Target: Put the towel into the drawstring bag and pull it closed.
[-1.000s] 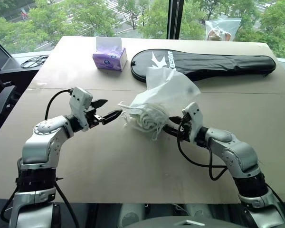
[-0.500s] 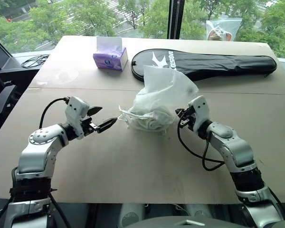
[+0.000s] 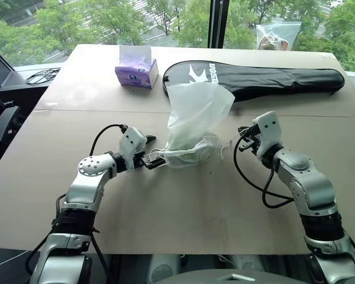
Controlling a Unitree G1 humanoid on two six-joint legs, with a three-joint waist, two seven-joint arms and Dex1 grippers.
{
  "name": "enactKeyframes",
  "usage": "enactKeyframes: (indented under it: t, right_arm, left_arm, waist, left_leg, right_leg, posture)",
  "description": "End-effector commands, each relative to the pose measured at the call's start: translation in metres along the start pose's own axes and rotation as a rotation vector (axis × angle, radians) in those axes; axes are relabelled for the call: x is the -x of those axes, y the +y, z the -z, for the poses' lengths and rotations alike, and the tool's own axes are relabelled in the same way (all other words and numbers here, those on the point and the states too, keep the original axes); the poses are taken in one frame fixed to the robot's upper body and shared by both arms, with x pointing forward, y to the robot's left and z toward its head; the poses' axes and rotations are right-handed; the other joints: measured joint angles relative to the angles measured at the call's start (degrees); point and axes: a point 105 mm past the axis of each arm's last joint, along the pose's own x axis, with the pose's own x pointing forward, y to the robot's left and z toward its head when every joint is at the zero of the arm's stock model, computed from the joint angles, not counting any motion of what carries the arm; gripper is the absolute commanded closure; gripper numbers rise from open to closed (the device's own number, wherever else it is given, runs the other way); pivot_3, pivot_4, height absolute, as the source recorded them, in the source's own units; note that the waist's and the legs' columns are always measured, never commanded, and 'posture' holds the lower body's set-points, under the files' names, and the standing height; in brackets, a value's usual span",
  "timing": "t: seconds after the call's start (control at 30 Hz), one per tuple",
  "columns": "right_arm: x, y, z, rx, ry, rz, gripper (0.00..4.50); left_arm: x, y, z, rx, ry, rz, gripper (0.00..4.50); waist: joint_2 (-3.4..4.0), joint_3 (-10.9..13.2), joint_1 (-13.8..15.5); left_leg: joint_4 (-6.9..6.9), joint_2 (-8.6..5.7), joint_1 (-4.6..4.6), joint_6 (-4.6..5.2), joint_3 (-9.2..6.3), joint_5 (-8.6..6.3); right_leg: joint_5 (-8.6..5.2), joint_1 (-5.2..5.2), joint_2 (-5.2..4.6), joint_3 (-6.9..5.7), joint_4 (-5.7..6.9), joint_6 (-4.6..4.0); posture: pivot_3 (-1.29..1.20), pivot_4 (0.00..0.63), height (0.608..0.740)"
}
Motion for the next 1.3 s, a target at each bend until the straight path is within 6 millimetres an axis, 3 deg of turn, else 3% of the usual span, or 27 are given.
enactKeyframes:
  t: [0.03,0.07,0.17,0.3,0.47,0.67,0.73,0.83,0.9,0.97,1.0,1.07,1.1,1.13,1.2,1.23,1.3]
  right_arm:
    - [0.01,-0.012,-0.015,0.026,-0.055,0.062,4.5]
    - [0.012,-0.014,-0.015,0.029,-0.055,0.074,4.5]
    - [0.016,-0.028,-0.018,0.045,-0.071,0.144,4.5]
    - [0.022,-0.048,-0.032,0.067,-0.128,0.257,4.5]
    - [0.035,-0.079,-0.076,0.141,-0.282,0.433,4.5]
    - [0.055,-0.103,-0.137,0.247,-0.456,0.551,4.5]
    - [0.065,-0.11,-0.166,0.329,-0.52,0.592,4.5]
    - [0.085,-0.11,-0.226,0.45,-0.636,0.606,4.5]
    - [0.09,-0.114,-0.237,0.494,-0.628,0.61,4.5]
    - [0.089,-0.117,-0.228,0.464,-0.596,0.6,4.5]
    - [0.083,-0.119,-0.21,0.463,-0.537,0.594,4.5]
    - [0.068,-0.129,-0.148,0.471,-0.333,0.593,4.5]
    - [0.066,-0.132,-0.128,0.472,-0.265,0.599,4.5]
    - [0.073,-0.127,-0.141,0.451,-0.335,0.597,4.5]
    - [0.099,-0.131,-0.187,0.466,-0.49,0.66,4.5]
    - [0.111,-0.141,-0.198,0.494,-0.501,0.716,4.5]
    - [0.123,-0.16,-0.201,0.562,-0.452,0.789,4.5]
  left_arm:
    - [0.002,0.021,-0.004,-0.047,-0.019,-0.141,1.31]
    - [0.003,0.023,-0.004,-0.053,-0.025,-0.159,1.6]
    - [0.005,0.033,-0.009,-0.069,-0.075,-0.248,3.11]
    - [0.011,0.058,-0.031,-0.033,-0.205,-0.422,4.4]
    - [0.031,0.098,-0.075,-0.105,-0.335,-0.635,4.48]
    - [0.046,0.128,-0.161,-0.186,-0.518,-0.729,4.48]
    - [0.046,0.131,-0.195,-0.227,-0.559,-0.713,4.48]
    - [0.045,0.135,-0.251,-0.267,-0.601,-0.662,4.48]
    - [0.028,0.142,-0.239,-0.25,-0.437,-0.608,4.48]
    - [0.029,0.143,-0.246,-0.249,-0.469,-0.607,4.48]
    - [0.029,0.139,-0.25,-0.229,-0.518,-0.589,4.48]
    - [0.012,0.139,-0.212,-0.206,-0.39,-0.566,4.48]
    - [0.007,0.14,-0.194,-0.203,-0.314,-0.568,4.48]
    - [0.009,0.135,-0.206,-0.214,-0.377,-0.55,4.48]
    - [0.024,0.132,-0.24,-0.264,-0.498,-0.554,4.48]
    - [0.028,0.141,-0.237,-0.234,-0.477,-0.584,4.48]
    - [0.037,0.156,-0.231,-0.234,-0.436,-0.663,4.48]
  waist:
    - [-0.01,0.0,0.0]
    - [-0.02,0.0,0.0]
    - [-0.02,0.0,-0.1]
    - [-0.03,0.0,0.0]
    - [-0.03,0.0,0.0]
    - [-0.04,0.0,0.1]
    - [-0.04,0.0,0.1]
    - [-0.03,0.1,0.0]
    - [-0.03,0.1,0.0]
    - [-0.08,-0.1,-0.1]
    - [-0.1,-0.1,-0.1]
    - [-0.22,-0.2,-0.1]
    - [-0.25,-0.2,-0.1]
    - [-0.15,-0.1,-0.1]
    - [0.4,0.6,-0.4]
    - [0.57,1.0,-0.5]
    - [0.68,1.1,-0.2]
  left_leg:
    - [0.0,-0.01,0.0,0.0,0.01,0.0]
    - [0.01,-0.01,0.0,0.0,0.01,0.0]
    - [0.01,0.0,0.02,0.0,0.02,0.0]
    - [0.0,0.01,0.0,0.0,0.0,0.0]
    - [0.02,-0.01,-0.03,0.0,0.02,0.0]
    - [0.02,-0.03,-0.05,0.0,0.02,0.01]
    - [0.01,-0.04,-0.09,0.0,0.06,0.01]
    - [-0.01,-0.1,-0.26,0.01,0.13,0.01]
    - [-0.03,-0.1,-0.28,0.0,0.15,0.01]
    - [-0.24,-0.11,-0.09,-0.01,0.19,0.0]
    - [-0.38,-0.13,0.12,-0.02,0.24,-0.01]
    - [-0.42,-0.11,0.09,-0.02,0.22,-0.01]
    - [-0.41,-0.1,0.1,-0.02,0.23,-0.01]
    - [-0.38,-0.11,0.1,-0.02,0.23,-0.01]
    - [-0.13,-0.14,-0.14,0.0,0.38,0.0]
    - [0.09,-0.14,-0.52,0.04,0.5,0.03]
    - [0.95,-0.11,-1.84,0.08,0.54,0.06]
  right_leg:
    - [0.0,0.01,-0.01,0.02,-0.02,0.01]
    - [0.0,0.01,-0.01,0.03,-0.02,0.01]
    - [0.01,0.01,-0.01,0.05,-0.02,0.01]
    - [0.0,0.0,0.0,0.01,-0.01,0.01]
    - [0.01,0.0,0.0,0.0,-0.02,0.02]
    - [0.01,0.01,0.03,-0.05,-0.04,0.02]
    - [0.01,-0.02,0.05,-0.05,-0.1,0.03]
    - [0.02,-0.24,0.15,-0.13,-0.1,0.04]
    - [0.02,-0.29,0.19,-0.18,-0.11,0.05]
    - [-0.04,-0.16,0.22,-0.19,-0.23,0.11]
    - [-0.11,-0.01,0.21,-0.13,-0.27,0.18]
    - [-0.13,-0.02,0.12,-0.08,-0.26,0.19]
    - [-0.13,0.0,0.06,-0.04,-0.26,0.19]
    - [-0.13,0.0,0.05,-0.03,-0.24,0.19]
    - [-0.1,-0.29,0.13,0.02,0.0,0.21]
    - [-0.08,-0.77,0.12,0.17,0.25,0.23]
    - [-0.03,-2.14,0.13,0.31,1.1,0.27]
  posture:
    - [0.0,0.15,0.74]
    - [0.0,0.15,0.74]
    - [0.0,0.15,0.74]
    - [0.0,0.15,0.74]
    - [0.0,0.15,0.74]
    - [0.0,0.15,0.74]
    - [0.0,0.15,0.74]
    - [0.0,0.15,0.74]
    - [0.0,0.15,0.74]
    - [0.0,0.15,0.74]
    - [0.0,0.15,0.74]
    - [0.0,0.15,0.74]
    - [0.0,0.15,0.74]
    - [0.0,0.15,0.74]
    - [0.0,0.15,0.74]
    - [0.0,0.15,0.74]
    - [0.0,0.15,0.74]
